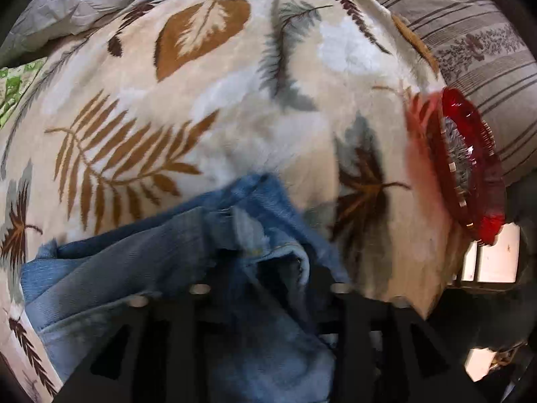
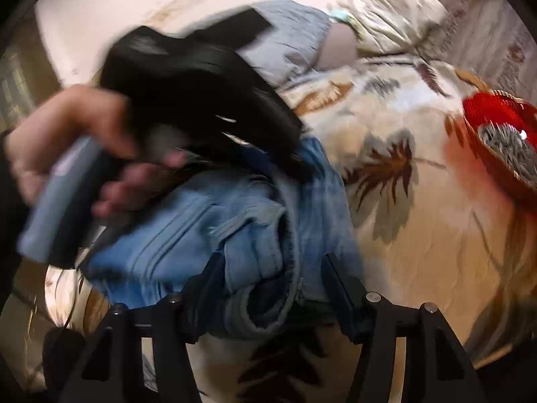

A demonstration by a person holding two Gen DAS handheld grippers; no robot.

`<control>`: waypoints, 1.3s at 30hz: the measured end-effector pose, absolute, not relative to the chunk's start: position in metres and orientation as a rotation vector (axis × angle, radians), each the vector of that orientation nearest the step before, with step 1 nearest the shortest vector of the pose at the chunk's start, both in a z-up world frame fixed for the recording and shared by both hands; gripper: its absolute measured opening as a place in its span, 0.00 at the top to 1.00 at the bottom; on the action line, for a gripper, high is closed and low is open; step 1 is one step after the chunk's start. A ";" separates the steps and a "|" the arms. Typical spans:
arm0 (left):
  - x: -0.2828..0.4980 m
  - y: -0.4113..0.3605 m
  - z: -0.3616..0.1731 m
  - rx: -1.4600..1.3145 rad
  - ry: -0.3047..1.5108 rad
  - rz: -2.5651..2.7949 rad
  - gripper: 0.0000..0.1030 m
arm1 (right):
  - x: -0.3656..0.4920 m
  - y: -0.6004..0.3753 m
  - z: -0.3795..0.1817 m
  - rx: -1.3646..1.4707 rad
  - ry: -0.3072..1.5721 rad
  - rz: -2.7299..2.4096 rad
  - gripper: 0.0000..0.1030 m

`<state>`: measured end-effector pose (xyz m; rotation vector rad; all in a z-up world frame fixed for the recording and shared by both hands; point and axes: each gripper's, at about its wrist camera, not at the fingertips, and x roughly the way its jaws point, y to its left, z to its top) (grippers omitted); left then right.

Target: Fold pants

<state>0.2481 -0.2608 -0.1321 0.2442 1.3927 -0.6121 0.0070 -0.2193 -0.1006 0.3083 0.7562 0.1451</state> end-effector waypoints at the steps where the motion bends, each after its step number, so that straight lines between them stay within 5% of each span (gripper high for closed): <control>1: 0.246 -0.259 -0.125 0.216 1.397 -0.645 0.31 | 0.007 -0.218 -0.097 0.288 0.754 0.144 0.30; 3: 0.236 -0.247 -0.096 0.154 1.350 -0.693 0.25 | 0.002 -0.216 -0.093 0.264 0.740 0.137 0.15; 7: 0.223 -0.194 -0.033 0.051 1.167 -0.688 0.07 | -0.010 -0.234 -0.081 0.385 0.715 0.159 0.14; 19: 0.141 -0.072 -0.050 0.135 1.101 -0.603 0.06 | 0.005 -0.273 -0.051 0.559 0.721 0.361 0.09; 28: 0.079 -0.100 -0.074 0.417 0.902 -0.710 0.06 | 0.030 -0.268 -0.083 0.701 0.850 0.481 0.43; 29: 0.080 -0.105 -0.078 0.450 0.885 -0.689 0.06 | 0.035 -0.266 -0.088 0.716 0.865 0.486 0.56; 32: 0.086 -0.116 -0.094 0.530 0.905 -0.678 0.46 | 0.047 -0.261 -0.102 0.774 0.881 0.518 0.71; 39: 0.086 -0.110 -0.107 0.503 0.958 -0.704 0.47 | 0.012 -0.256 -0.056 0.479 0.720 0.420 0.88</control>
